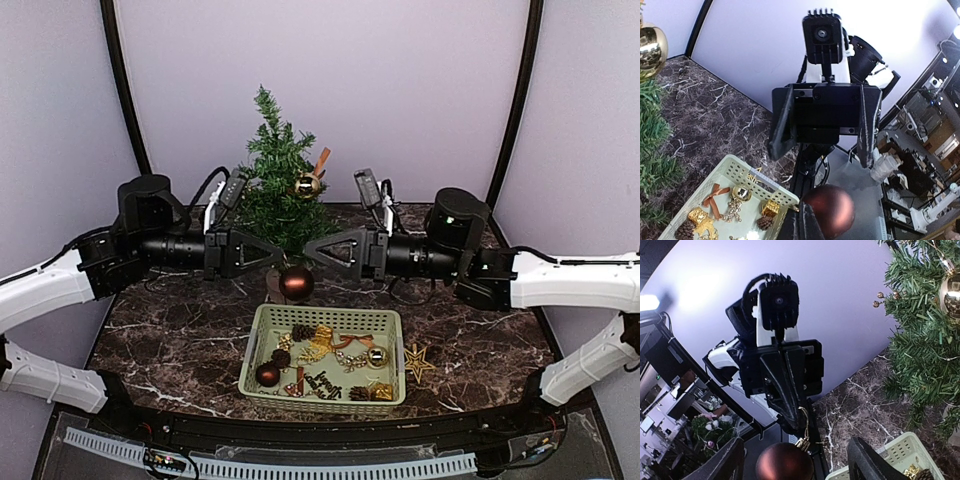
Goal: Decorate the small christmas tree
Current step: Pass from the right arm to the left, then pass from the left arm to the right
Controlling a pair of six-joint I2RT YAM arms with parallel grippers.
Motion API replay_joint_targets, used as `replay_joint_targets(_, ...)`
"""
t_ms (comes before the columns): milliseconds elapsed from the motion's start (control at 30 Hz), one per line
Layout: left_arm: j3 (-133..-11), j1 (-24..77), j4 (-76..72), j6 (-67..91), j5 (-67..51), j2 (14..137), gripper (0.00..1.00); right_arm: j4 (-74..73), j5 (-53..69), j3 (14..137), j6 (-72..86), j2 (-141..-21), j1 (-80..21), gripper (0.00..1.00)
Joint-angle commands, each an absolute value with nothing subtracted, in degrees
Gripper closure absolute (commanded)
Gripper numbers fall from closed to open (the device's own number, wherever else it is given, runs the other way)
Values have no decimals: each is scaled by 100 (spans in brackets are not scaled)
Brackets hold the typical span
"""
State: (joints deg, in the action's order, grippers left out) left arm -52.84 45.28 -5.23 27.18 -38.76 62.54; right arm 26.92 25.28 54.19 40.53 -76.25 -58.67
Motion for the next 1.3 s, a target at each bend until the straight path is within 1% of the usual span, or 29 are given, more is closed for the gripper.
replay_joint_targets(0,-5901,4551,706,2040,-4340,6417,100,2651,2637,5601,3514,-7800,-5814,25)
replay_joint_targets(67,-6125,4552,963,1899,-4610,6536,100,2588,2853,5668,3329,-7881,-5817,18)
replay_joint_targets(100,-6255,4553,1044,1859,-4749,6600,100,2566,3034,5722,3260,-7954,-5817,15)
replay_joint_targets(200,-6478,4553,1403,1672,-4958,6733,100,2723,3341,5786,3267,-8207,-5814,13)
replay_joint_targets(300,-6742,4553,1793,1471,-5213,6844,100,2977,3392,5736,3283,-8343,-5812,15)
replay_joint_targets(400,-6913,4553,2057,1359,-5310,6977,100,3017,3428,5775,3246,-8426,-5814,22)
replay_joint_targets(433,-6982,4553,2129,1331,-5333,6991,100,3028,3423,5776,3230,-8438,-5818,23)
replay_joint_targets(600,-7109,4553,2064,1415,-5456,6998,100,3199,3502,5609,3275,-8507,-5812,16)
replay_joint_targets(733,-7128,4552,1997,1492,-5457,6996,100,3930,3926,5389,3724,-8618,-5818,13)
replay_joint_targets(800,-7128,4553,1958,1536,-5485,6996,100,4196,4041,5335,3912,-8673,-5828,13)
replay_joint_targets(867,-7128,4553,1891,1586,-5546,7002,100,4287,3882,5258,3901,-8664,-5856,12)
replay_joint_targets(1100,-7186,4548,1859,1651,-5650,7071,100,4087,3719,5416,3552,-8743,-5921,11)
replay_joint_targets(1267,-7215,4553,1809,1682,-5671,7084,100,4096,3785,5569,3503,-8944,-5959,14)
